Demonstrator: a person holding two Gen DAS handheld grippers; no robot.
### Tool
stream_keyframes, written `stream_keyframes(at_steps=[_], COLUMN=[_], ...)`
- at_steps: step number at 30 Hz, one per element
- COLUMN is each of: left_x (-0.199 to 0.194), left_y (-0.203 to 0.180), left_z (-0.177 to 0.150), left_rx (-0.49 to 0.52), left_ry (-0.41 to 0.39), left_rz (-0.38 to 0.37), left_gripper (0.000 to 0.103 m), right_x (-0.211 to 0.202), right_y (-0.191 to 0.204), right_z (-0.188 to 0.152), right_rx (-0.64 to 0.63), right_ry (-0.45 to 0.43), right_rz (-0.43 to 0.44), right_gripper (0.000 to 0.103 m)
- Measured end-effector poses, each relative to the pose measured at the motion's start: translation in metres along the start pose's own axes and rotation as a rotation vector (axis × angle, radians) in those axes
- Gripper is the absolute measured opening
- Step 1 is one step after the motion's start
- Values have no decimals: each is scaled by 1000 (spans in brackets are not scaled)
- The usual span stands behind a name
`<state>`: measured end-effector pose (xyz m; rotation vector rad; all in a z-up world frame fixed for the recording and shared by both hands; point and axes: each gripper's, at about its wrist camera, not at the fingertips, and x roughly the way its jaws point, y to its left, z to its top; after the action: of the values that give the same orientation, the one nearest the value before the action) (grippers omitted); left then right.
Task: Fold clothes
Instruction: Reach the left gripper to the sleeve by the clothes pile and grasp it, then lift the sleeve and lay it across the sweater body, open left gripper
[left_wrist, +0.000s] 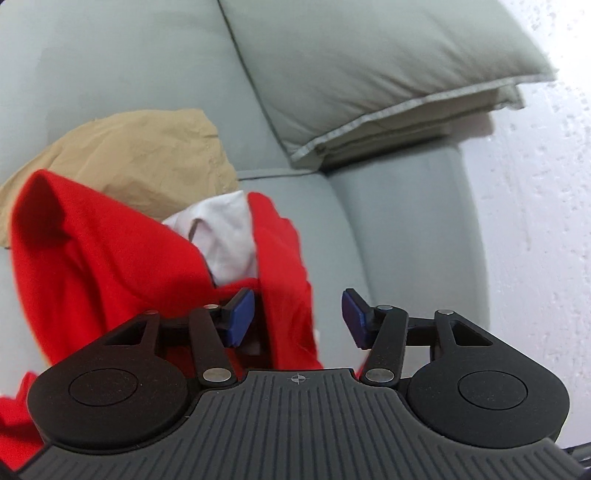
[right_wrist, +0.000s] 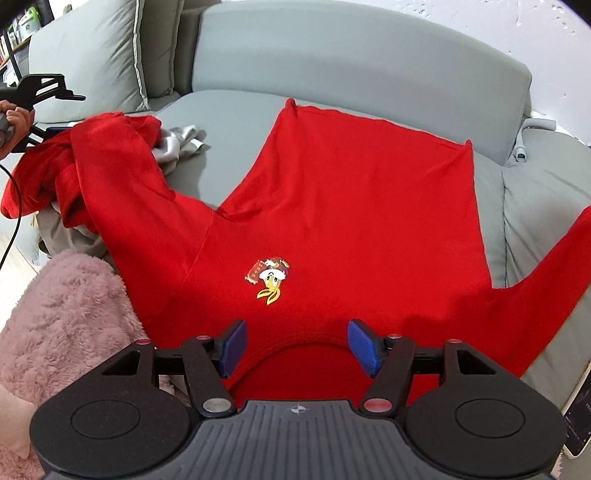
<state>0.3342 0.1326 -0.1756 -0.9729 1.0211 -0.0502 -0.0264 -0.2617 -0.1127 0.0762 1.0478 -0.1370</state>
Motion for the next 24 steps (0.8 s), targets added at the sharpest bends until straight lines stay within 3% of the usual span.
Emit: stream_keyframes(at_steps=[9, 10, 12, 13, 18, 24], left_x=[34, 38, 38, 36, 10, -41], left_y=[-2, 0, -2, -5, -30, -80], left_z=[13, 14, 14, 12, -4, -41], left_rx=[17, 3, 10, 42, 224, 417], left_ry=[5, -1, -26, -49, -161, -231], left_rz=[46, 53, 77, 88, 110, 20], left_gripper=[36, 29, 4, 0, 0, 0], right_x=[10, 10, 10, 10, 8, -2], right_y=[2, 2, 0, 0, -1, -5], right_z=[-4, -4, -5, -6, -9, -19], right_rx=[-7, -6, 2, 9, 25, 49], right_ry=[41, 46, 50, 51, 44, 6], right_rz=[-7, -9, -9, -7, 11, 56], right_gripper=[64, 64, 65, 66, 67, 68])
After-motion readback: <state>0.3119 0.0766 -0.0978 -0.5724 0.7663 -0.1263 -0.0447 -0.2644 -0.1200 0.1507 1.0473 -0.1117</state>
